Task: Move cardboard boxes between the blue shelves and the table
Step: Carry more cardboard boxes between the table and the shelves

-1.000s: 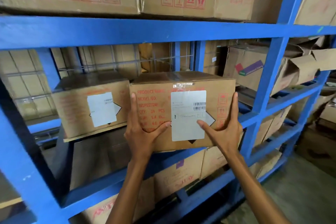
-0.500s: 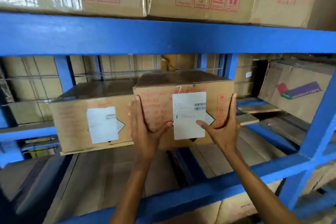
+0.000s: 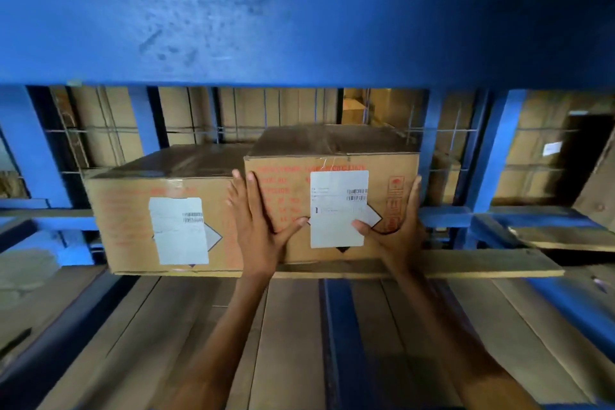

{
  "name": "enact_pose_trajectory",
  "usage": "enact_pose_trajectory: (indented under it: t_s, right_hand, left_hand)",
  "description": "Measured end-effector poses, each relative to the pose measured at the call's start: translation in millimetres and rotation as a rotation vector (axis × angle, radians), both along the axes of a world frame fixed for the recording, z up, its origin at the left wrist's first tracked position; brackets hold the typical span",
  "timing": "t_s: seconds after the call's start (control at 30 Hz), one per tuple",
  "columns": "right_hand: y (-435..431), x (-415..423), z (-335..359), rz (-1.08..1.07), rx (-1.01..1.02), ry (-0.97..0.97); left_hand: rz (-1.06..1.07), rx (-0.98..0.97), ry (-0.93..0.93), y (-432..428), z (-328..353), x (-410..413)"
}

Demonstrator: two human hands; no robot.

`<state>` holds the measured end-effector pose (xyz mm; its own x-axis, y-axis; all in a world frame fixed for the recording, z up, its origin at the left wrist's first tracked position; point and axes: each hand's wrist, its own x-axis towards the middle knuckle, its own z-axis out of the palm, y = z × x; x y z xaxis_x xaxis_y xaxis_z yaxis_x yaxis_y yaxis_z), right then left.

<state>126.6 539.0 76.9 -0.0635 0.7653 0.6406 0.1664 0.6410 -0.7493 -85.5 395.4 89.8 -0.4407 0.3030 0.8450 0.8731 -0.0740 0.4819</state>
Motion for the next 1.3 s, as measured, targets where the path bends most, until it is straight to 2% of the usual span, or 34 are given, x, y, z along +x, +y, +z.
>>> enact_pose_trajectory:
  t_s: [0.37, 0.67, 0.97, 1.03, 1.1, 1.23, 1.3]
  right_hand:
    - [18.2, -19.4, -32.4, 0.096, -0.031, -0.035]
    - [21.7, -14.1, -48.7, 0.095, -0.056, -0.026]
    - [20.9, -12.0, -48.0, 0.122, -0.042, -0.116]
    - [18.5, -11.4, -46.6, -0.084, 0.050, -0.200]
    - [15.3, -13.3, -43.7, -0.271, 0.240, -0.279]
    - [3.2, -37.5, -23.1, -0.360, 0.547, -0.503]
    - [3.8, -50.2, -18.4, -0.383, 0.620, -0.611]
  left_hand:
    - [0.302, -0.277, 0.149, 23.6, -22.6, -9.8]
    - [0.355, -0.364, 0.188, 18.1, -35.4, -10.4]
    - [0.346, -0.400, 0.213, 16.3, -37.4, -9.1]
    - [0.305, -0.346, 0.189, 13.1, -37.0, -5.1]
    - [0.281, -0.287, 0.208, 12.2, -39.4, 1.9]
    - [0.247, -0.253, 0.279, 26.6, -38.6, 12.1]
    - [0.260, -0.256, 0.289, 40.5, -40.6, 15.6]
